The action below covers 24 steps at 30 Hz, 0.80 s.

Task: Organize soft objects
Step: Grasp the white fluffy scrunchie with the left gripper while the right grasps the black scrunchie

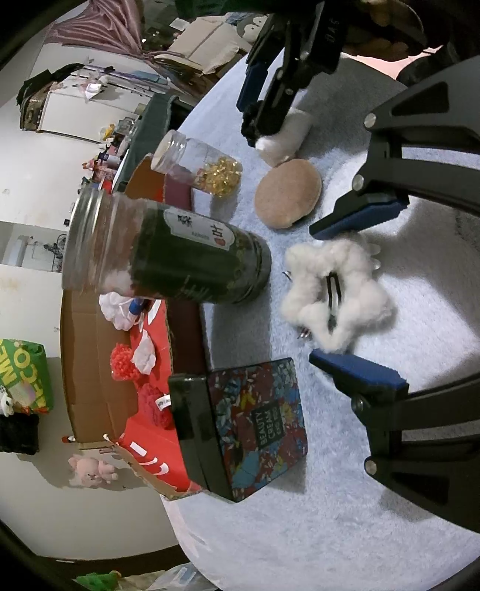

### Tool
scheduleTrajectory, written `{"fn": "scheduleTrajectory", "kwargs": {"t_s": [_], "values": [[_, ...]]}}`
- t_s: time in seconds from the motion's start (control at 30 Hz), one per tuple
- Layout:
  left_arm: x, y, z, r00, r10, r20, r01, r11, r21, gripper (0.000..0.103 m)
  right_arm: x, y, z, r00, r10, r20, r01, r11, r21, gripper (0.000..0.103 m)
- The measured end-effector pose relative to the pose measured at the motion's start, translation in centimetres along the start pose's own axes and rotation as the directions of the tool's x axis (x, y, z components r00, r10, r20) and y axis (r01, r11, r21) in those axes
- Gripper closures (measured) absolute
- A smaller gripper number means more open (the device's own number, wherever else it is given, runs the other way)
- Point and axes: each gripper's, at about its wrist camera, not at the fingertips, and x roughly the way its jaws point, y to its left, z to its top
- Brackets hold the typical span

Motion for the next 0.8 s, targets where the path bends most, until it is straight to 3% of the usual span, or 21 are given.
{"fn": "scheduleTrajectory", "kwargs": {"t_s": [0.3, 0.43, 0.63, 0.67, 0.73, 0.8], "values": [[0.1, 0.3, 0.1, 1.000, -0.010, -0.004, 0.010, 1.000, -0.008, 0.040, -0.8, -2.6, 0.4, 0.999, 0.032, 0.018, -0.034, 0.993, 0.112, 0.022], [0.1, 0.3, 0.1, 1.000, -0.009, -0.005, 0.009, 1.000, -0.005, 0.040, -0.6, -2.5, 0.4, 1.000, -0.010, 0.000, 0.010, 0.998, 0.070, 0.022], [0.4, 0.1, 0.1, 1.000, -0.001, 0.000, 0.001, 1.000, 0.008, 0.043, 0.0, -2.0, -0.1, 1.000, 0.003, -0.020, -0.003, 1.000, 0.019, 0.025], [0.3, 0.0, 0.1, 1.000, -0.001, 0.002, 0.001, 1.000, 0.009, 0.043, 0.1, -2.0, 0.0, 0.999, 0.031, -0.026, -0.031, 0.999, 0.020, 0.029], [0.2, 0.0, 0.1, 1.000, -0.007, 0.012, 0.007, 1.000, 0.005, 0.043, 0.4, -2.0, 0.0, 0.994, 0.102, -0.043, -0.100, 0.994, 0.034, 0.074], [-0.2, 0.1, 0.1, 1.000, -0.024, 0.019, 0.024, 1.000, 0.001, 0.044, 0.3, -1.8, 0.1, 0.990, 0.136, -0.046, -0.134, 0.990, 0.044, 0.080]]}}
